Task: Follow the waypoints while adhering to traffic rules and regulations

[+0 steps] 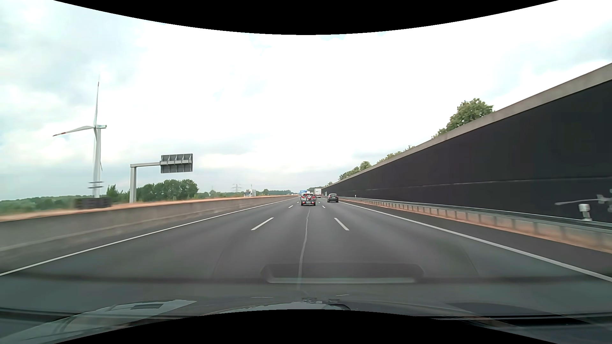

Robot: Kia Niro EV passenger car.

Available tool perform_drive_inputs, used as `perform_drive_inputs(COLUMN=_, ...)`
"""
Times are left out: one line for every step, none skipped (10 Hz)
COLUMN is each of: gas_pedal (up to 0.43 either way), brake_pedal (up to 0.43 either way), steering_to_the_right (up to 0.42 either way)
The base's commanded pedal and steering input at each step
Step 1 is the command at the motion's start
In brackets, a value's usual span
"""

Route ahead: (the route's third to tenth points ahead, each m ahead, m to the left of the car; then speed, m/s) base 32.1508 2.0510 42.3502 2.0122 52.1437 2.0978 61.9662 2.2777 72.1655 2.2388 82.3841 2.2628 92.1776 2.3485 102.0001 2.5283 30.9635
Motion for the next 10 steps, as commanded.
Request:
perform_drive_inputs(gas_pedal=0.248, brake_pedal=0.000, steering_to_the_right=-0.003)
perform_drive_inputs(gas_pedal=0.248, brake_pedal=0.000, steering_to_the_right=-0.003)
perform_drive_inputs(gas_pedal=0.248, brake_pedal=0.000, steering_to_the_right=-0.003)
perform_drive_inputs(gas_pedal=0.248, brake_pedal=0.000, steering_to_the_right=-0.003)
perform_drive_inputs(gas_pedal=0.248, brake_pedal=0.000, steering_to_the_right=-0.003)
perform_drive_inputs(gas_pedal=0.248, brake_pedal=0.000, steering_to_the_right=-0.004)
perform_drive_inputs(gas_pedal=0.248, brake_pedal=0.000, steering_to_the_right=-0.004)
perform_drive_inputs(gas_pedal=0.248, brake_pedal=0.000, steering_to_the_right=-0.004)
perform_drive_inputs(gas_pedal=0.248, brake_pedal=0.000, steering_to_the_right=-0.004)
perform_drive_inputs(gas_pedal=0.248, brake_pedal=0.000, steering_to_the_right=-0.004)
